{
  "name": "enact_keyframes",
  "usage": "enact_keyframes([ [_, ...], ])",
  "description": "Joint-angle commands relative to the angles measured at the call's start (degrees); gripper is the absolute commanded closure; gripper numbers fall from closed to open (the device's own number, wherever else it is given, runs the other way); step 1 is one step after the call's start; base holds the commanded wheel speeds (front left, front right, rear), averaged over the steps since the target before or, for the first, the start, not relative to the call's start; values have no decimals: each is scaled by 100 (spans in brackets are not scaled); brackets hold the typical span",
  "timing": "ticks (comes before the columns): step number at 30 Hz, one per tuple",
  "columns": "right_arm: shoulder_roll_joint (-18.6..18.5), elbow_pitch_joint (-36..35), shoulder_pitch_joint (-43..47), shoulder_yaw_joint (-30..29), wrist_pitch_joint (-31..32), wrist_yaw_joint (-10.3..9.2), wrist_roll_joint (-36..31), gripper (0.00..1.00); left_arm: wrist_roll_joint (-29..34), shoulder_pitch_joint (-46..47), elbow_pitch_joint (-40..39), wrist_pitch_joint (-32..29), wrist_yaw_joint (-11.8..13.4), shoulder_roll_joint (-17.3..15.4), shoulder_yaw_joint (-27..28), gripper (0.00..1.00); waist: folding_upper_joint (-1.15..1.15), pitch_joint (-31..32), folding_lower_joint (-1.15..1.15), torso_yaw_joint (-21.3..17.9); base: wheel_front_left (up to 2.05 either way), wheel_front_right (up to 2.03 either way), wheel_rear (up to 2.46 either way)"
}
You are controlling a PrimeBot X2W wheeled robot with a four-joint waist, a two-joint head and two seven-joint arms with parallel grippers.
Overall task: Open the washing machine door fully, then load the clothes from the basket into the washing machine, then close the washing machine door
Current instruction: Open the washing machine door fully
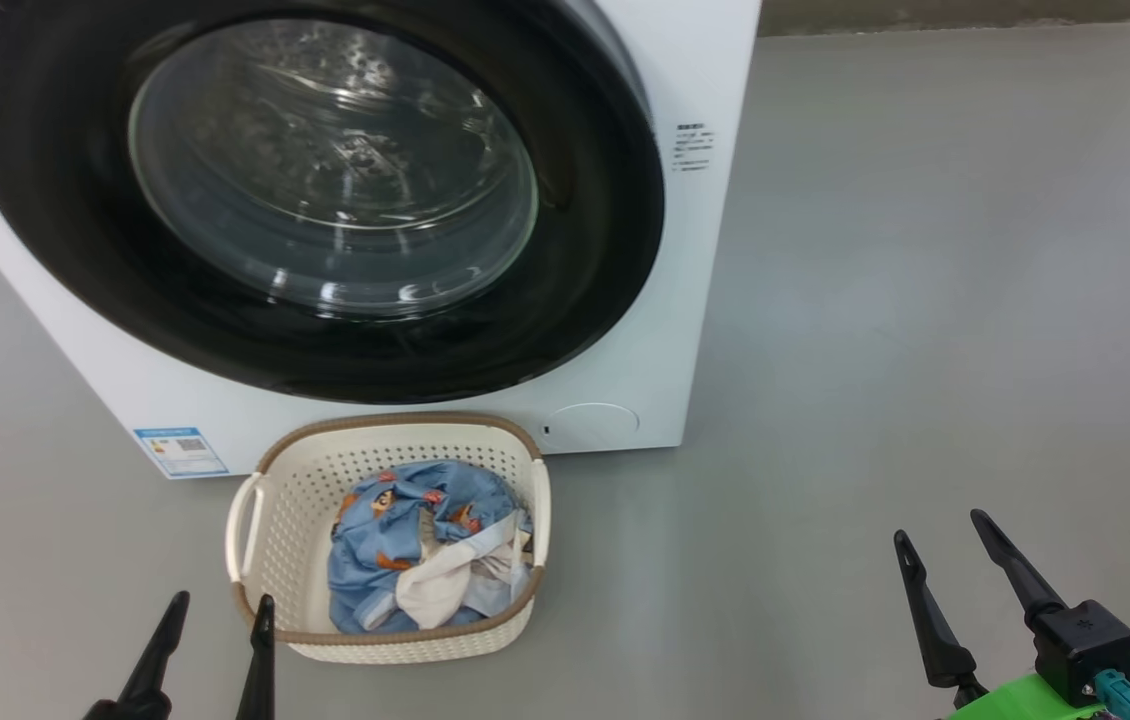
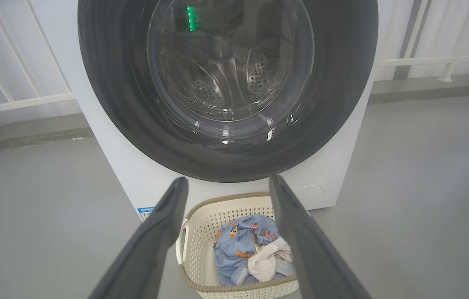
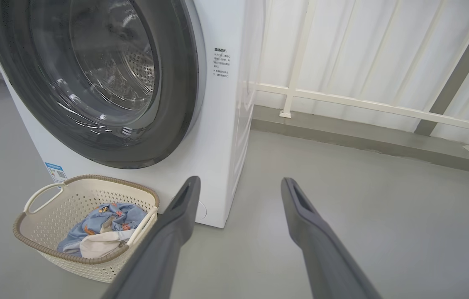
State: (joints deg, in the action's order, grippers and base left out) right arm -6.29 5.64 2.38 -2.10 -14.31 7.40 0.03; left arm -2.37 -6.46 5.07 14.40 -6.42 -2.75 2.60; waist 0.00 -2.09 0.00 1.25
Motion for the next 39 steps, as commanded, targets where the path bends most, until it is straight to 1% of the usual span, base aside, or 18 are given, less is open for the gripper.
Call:
enact_keyframes([
  [1,-38,-129,-101,148,-69,9,13,0,-65,249,-167,60,-22,-52,224,0,0,-7,0,-3,65,65,-130],
  [7,-22,-125,-123,138,-69,9,26,0,-78,261,-185,60,-38,-31,275,0,0,-17,0,-18,38,38,-75],
  [16,8,-207,-112,112,-69,9,116,0,-88,221,-167,60,-47,-17,320,0,0,11,0,-26,1,1,-3],
  [17,11,-210,-108,112,-69,9,125,47,-90,221,-167,60,-48,-16,320,0,0,13,0,-25,0,0,0],
  [18,16,-224,-108,114,-69,9,139,78,-92,220,-166,60,-49,-15,321,0,0,14,0,-23,0,0,0],
  [19,19,-247,-110,127,-69,9,166,100,-98,220,-164,60,-50,-15,322,0,0,15,0,-21,0,0,0],
  [23,28,-306,-118,103,-69,9,266,100,-129,218,-161,60,-52,-14,328,0,0,19,0,-15,0,0,0],
  [25,86,-349,-128,17,-69,9,438,100,-144,211,-162,60,-52,-14,333,0,0,18,0,-17,0,0,0],
  [27,193,-337,-140,-196,-69,9,863,100,-161,199,-167,60,-50,-14,330,0,0,15,0,-21,0,0,0],
  [30,294,-143,-199,-490,-69,9,1891,100,-184,181,-175,60,-48,-13,302,0,0,-8,0,-18,0,0,0],
  [35,335,291,-463,-912,-69,9,4250,100,-201,167,-175,60,-55,-13,281,0,0,-63,0,-1,0,0,0],
  [38,335,594,-630,-993,-69,9,5570,100,-179,172,-176,60,-64,-13,268,0,0,-126,0,11,0,0,0],
  [39,224,746,-742,-962,-69,9,6341,100,-137,180,-176,60,-74,-13,244,0,0,-182,0,11,0,0,0],
])
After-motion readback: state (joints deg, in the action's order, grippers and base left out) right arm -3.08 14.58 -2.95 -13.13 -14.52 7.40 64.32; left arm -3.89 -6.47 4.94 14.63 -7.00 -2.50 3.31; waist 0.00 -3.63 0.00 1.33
